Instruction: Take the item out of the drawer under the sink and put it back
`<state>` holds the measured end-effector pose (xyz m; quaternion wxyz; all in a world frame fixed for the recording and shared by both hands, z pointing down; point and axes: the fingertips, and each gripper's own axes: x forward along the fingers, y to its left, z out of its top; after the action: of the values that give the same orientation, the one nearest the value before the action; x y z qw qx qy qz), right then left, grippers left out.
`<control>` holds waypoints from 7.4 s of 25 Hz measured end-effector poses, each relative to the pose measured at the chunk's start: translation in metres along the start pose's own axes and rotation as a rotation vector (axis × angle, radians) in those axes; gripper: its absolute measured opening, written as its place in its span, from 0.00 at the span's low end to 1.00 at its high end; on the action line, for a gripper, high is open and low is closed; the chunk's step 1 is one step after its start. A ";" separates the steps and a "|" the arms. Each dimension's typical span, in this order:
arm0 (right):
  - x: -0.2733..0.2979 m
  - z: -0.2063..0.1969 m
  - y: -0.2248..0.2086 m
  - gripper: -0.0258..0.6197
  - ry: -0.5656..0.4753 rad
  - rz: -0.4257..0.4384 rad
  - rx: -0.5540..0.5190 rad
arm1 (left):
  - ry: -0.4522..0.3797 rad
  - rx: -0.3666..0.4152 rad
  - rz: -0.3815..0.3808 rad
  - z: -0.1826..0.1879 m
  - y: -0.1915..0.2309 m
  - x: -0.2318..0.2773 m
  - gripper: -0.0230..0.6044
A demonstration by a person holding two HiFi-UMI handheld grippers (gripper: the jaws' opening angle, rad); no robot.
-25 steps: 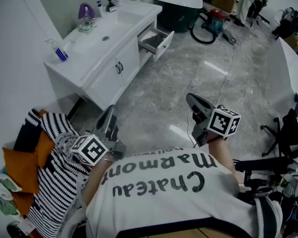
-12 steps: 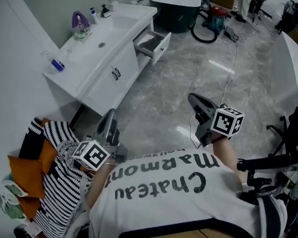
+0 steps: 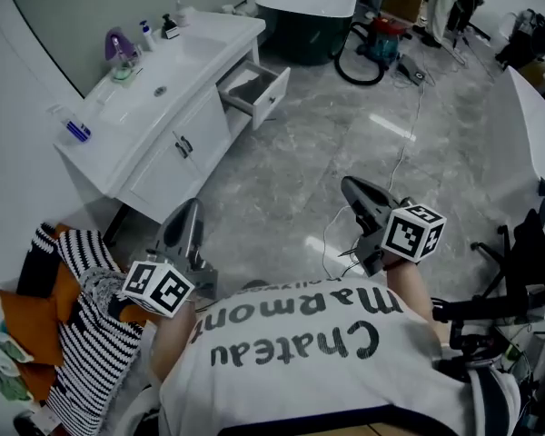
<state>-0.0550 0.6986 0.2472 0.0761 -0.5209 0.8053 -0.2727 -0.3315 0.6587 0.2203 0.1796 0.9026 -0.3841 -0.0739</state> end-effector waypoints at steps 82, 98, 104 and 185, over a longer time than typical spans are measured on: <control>0.375 0.149 -0.237 0.06 0.009 -0.178 0.169 | 0.307 0.000 -0.197 0.036 0.233 0.470 0.05; 0.451 0.243 -0.337 0.06 0.089 -0.029 0.142 | 0.231 0.001 -0.069 0.059 0.234 0.588 0.05; 0.482 0.266 -0.362 0.06 0.133 0.041 0.128 | 0.206 0.003 0.012 0.065 0.244 0.617 0.05; 0.491 -0.004 -0.538 0.06 0.540 -0.161 0.593 | 1.049 0.056 0.368 -0.288 0.432 0.673 0.10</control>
<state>0.1530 0.1020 0.6089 -0.0128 -0.4476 0.6394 -0.6250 -0.0745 -0.0249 0.6538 0.3326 0.7407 -0.3964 0.4285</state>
